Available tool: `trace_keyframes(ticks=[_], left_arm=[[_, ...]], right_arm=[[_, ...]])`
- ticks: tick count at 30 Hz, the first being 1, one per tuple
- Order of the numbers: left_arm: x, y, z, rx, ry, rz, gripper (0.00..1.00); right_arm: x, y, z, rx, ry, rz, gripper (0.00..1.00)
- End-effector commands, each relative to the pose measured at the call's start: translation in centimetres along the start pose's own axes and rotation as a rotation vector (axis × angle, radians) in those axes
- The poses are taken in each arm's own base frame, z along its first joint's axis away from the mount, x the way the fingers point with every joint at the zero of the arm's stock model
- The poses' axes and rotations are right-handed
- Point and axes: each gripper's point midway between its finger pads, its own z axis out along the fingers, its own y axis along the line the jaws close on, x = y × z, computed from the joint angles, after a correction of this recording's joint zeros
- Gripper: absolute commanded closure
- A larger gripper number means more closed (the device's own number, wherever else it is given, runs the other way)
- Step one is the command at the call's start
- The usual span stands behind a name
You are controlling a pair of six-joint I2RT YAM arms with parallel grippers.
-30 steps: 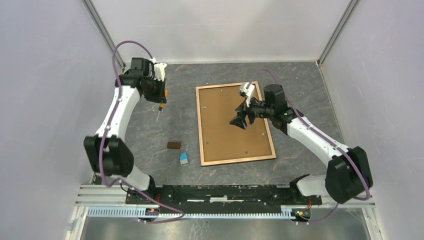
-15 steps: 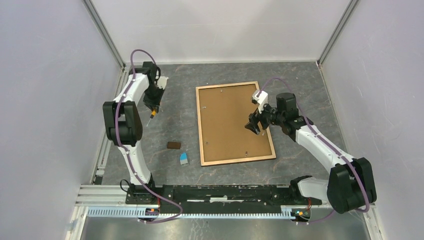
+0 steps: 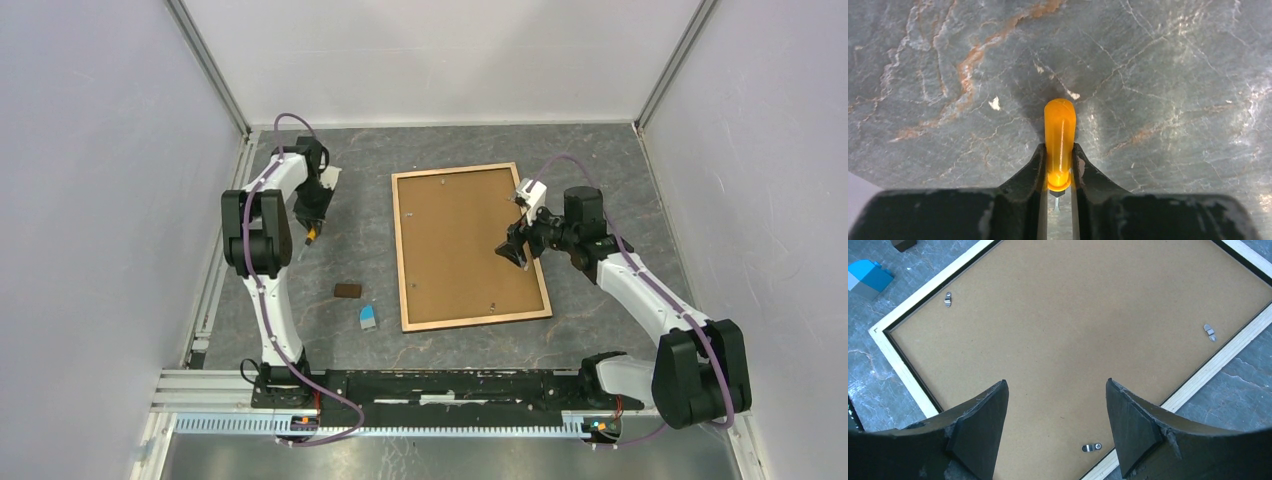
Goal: Take the photo out of the frame
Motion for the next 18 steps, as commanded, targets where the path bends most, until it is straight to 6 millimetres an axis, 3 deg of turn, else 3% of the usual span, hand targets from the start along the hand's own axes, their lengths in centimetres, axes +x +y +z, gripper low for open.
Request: trace_keyframes(ticks=[1,7,18], left_arm=[[-0.6,0.3,1.0,-0.017,-0.017,-0.054,0.75],[-0.6,-0.4,1.6,0.018,-0.011,-0.078,0.54],[-0.8,-0.6,-0.2,0.034,-0.045,-0.071,0.41]], right_arm=[[-1.3,0.2,0.0,-0.032,-0.056,-0.010,0.24],[-1.2,0.2,0.0,-0.039,-0.057,0.003,0.24],[-1.1,0.2,0.0,-0.050,-0.063,0.021,0.24]])
